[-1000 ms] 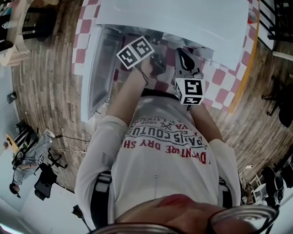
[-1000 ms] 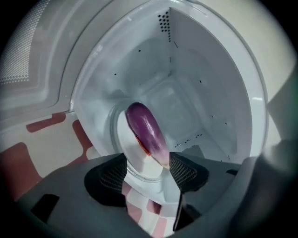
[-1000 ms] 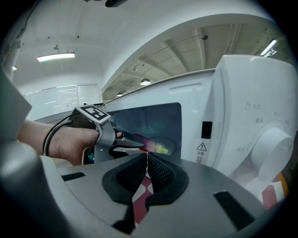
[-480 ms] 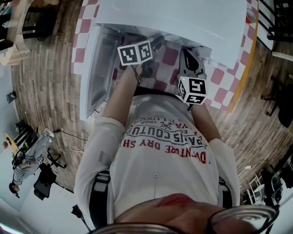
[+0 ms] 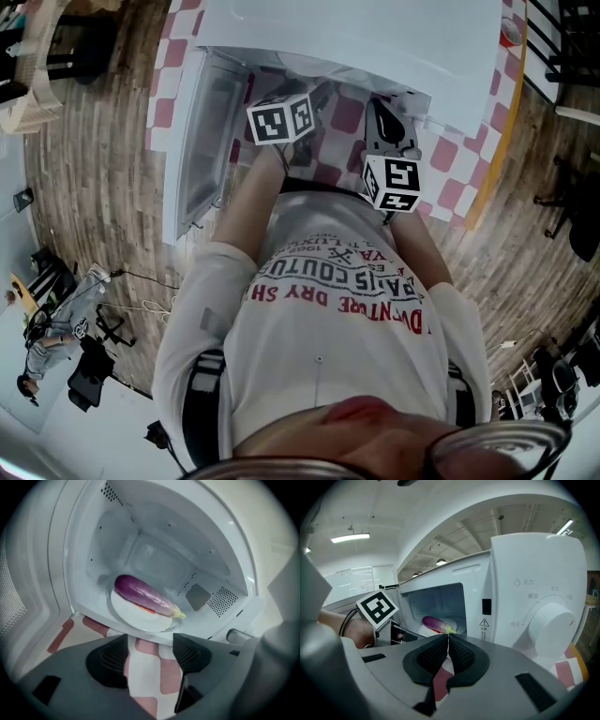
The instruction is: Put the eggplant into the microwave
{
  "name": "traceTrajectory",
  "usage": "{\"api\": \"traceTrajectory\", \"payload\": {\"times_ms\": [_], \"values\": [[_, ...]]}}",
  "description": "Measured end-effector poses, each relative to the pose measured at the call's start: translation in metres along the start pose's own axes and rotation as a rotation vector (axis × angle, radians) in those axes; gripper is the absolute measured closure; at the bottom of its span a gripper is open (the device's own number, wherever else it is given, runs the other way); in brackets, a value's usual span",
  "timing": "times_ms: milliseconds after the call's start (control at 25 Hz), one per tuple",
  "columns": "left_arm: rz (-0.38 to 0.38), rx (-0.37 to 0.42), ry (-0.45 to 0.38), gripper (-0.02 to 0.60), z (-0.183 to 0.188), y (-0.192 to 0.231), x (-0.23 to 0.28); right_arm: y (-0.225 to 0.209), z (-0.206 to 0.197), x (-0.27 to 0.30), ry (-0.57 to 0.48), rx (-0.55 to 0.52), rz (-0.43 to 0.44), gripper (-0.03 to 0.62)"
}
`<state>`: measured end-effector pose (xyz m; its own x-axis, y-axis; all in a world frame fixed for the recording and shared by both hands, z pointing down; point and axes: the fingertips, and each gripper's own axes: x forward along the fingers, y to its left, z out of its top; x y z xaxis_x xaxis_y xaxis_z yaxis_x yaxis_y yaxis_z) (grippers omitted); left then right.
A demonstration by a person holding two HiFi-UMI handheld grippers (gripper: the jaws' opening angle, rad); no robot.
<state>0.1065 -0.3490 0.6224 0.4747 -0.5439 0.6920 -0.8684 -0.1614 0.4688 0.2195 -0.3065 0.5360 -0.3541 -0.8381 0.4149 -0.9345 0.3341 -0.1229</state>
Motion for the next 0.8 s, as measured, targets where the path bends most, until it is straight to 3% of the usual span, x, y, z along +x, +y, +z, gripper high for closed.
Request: {"api": "traceTrajectory", "payload": {"times_ms": [40, 120, 160, 360, 560, 800], "values": [[0.032, 0.019, -0.020, 0.314, 0.002, 0.002, -0.005, 0.000, 0.001, -0.001, -0.001, -0.001, 0.000, 0.568], [0.086, 0.044, -0.067, 0.524, 0.005, 0.003, -0.016, 0.002, 0.002, -0.003, -0.005, -0.005, 0.001, 0.566], [0.096, 0.065, -0.090, 0.541, 0.007, 0.001, -0.021, 0.002, 0.003, -0.004, -0.008, -0.006, 0.001, 0.566], [0.078, 0.292, -0.198, 0.554, 0.016, -0.028, -0.047, 0.006, 0.011, -0.011, -0.031, -0.013, 0.001, 0.568], [0.046, 0.434, -0.315, 0.554, 0.036, -0.064, -0.078, 0.007, 0.026, -0.023, -0.077, -0.023, -0.004, 0.568], [0.016, 0.638, -0.541, 0.554, 0.062, -0.119, -0.120, 0.003, 0.057, -0.046, -0.187, -0.053, -0.019, 0.568]]}}
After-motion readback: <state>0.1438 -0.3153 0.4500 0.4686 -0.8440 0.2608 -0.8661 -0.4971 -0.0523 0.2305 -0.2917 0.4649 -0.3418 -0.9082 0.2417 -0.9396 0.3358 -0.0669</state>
